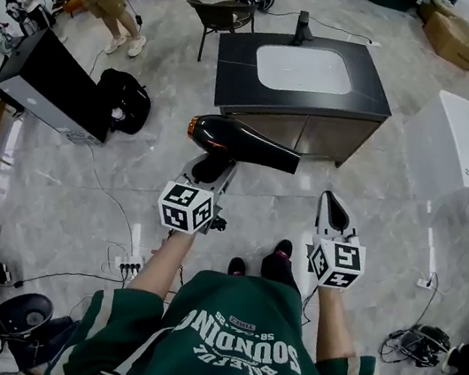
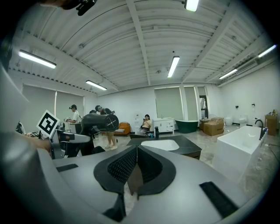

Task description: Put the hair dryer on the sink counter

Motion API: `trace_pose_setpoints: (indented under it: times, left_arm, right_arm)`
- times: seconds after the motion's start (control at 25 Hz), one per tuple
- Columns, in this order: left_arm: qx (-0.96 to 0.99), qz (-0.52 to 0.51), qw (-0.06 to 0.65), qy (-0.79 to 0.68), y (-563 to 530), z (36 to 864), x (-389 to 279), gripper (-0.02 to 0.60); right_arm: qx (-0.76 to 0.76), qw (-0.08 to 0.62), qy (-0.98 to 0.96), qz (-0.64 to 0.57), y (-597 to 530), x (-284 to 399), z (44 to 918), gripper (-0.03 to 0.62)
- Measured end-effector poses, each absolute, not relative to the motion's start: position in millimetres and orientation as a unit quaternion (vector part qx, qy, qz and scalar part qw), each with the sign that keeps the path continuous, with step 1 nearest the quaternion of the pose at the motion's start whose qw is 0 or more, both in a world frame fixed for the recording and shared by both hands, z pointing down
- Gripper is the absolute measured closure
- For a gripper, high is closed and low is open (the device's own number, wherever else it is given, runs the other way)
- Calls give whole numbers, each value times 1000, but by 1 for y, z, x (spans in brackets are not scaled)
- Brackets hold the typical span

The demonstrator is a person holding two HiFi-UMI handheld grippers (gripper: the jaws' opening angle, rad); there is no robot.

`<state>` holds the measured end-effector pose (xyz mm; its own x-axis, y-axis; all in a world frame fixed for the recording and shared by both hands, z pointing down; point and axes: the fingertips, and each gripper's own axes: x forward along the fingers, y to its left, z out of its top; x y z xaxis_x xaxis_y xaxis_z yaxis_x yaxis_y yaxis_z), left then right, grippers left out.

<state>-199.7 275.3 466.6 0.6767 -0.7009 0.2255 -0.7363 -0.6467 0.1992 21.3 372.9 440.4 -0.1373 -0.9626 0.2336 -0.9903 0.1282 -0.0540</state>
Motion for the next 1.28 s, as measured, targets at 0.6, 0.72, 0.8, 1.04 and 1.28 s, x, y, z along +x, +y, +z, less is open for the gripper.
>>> trace_pose_setpoints:
  times: [0.6,0.72,0.8,1.04,1.28]
  left_arm:
    - [891,70,146,-425,223,465,-163,399]
    - [886,69,150,-434,207,465,-155,399]
    - [883,70,152,-439,195,465,-150,399]
    - [874,70,155,-456,162,464,-139,398]
    - [866,70,153,-471,152,464,-119,399]
  right_arm:
    - [630,76,-766,104,307,66,438,550]
    - [623,79,-771,105,288,78,438,549]
    - [618,82,-775,107,275,84,438,551]
    - [600,88,-788,108,233,97,438,549]
    - [584,85,-800,107,215,118,440,549]
